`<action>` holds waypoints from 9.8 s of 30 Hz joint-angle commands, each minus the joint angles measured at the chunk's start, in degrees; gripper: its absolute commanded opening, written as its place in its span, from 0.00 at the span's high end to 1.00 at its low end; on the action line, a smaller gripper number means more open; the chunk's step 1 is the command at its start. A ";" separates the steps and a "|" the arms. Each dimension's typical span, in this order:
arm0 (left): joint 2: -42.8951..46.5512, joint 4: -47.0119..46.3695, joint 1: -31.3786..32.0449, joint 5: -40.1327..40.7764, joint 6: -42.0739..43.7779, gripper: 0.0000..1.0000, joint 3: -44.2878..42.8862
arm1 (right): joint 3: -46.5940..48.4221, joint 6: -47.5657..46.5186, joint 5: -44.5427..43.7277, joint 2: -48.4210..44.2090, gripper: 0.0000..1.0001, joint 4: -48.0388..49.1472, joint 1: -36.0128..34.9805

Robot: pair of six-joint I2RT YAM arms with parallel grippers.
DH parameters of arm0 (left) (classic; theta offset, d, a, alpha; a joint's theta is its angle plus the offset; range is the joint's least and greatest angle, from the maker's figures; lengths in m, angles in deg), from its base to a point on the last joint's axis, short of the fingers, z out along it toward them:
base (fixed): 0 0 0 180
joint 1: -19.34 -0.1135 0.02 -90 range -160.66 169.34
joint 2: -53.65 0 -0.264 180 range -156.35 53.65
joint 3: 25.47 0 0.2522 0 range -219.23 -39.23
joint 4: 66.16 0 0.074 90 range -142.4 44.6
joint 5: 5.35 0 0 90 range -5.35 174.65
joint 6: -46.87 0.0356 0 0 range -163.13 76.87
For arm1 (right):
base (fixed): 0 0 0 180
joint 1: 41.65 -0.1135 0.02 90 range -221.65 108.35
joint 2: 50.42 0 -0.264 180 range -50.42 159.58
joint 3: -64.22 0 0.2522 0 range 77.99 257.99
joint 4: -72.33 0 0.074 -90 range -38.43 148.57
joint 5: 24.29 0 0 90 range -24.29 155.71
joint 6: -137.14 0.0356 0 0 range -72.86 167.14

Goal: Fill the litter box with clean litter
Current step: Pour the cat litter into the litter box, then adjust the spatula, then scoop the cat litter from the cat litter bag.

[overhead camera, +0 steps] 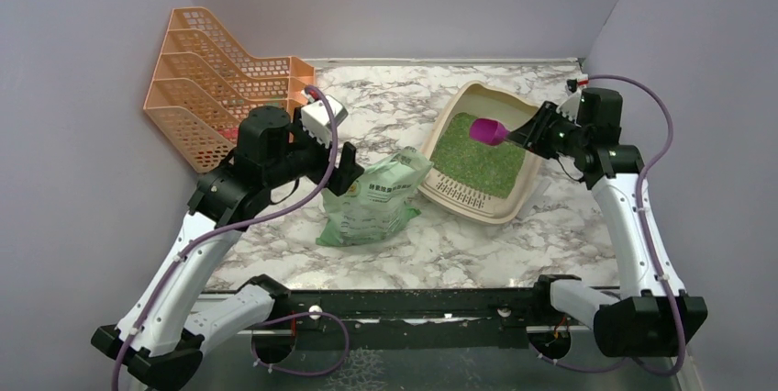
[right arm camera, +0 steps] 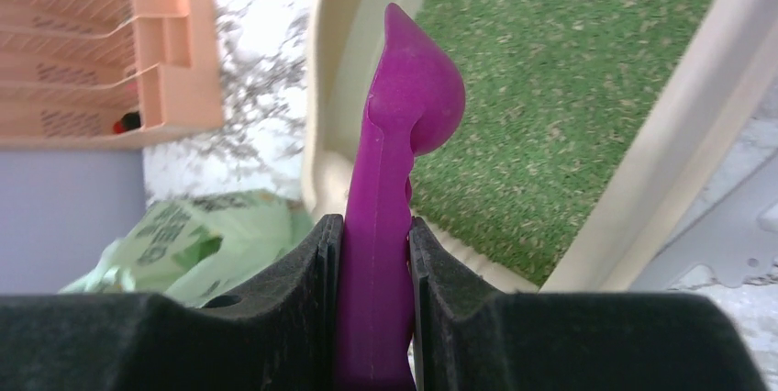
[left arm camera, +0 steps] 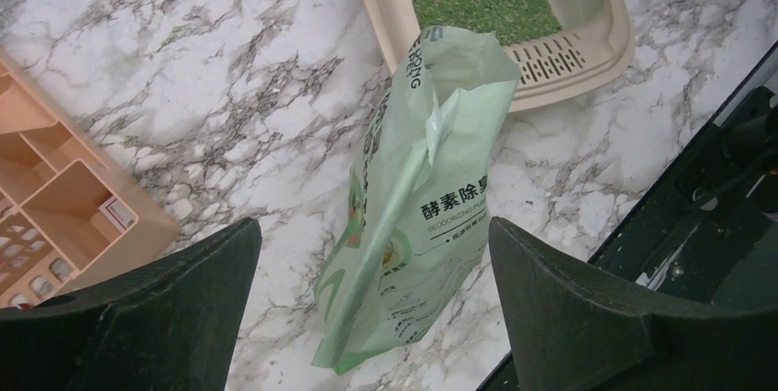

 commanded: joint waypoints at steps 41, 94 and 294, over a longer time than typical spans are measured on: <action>-20.87 -19.53 1.16 -30.49 -11.70 0.50 -12.90 | 6.36 1.66 59.69 -3.36 0.99 11.12 -0.22; -16.51 -26.30 10.40 -14.86 -8.39 1.00 -6.90 | 3.43 9.76 59.10 -1.12 0.70 16.95 -2.57; -17.39 -0.59 -2.71 -5.89 8.09 1.00 5.35 | 21.20 -0.18 31.32 40.45 0.99 8.55 -43.21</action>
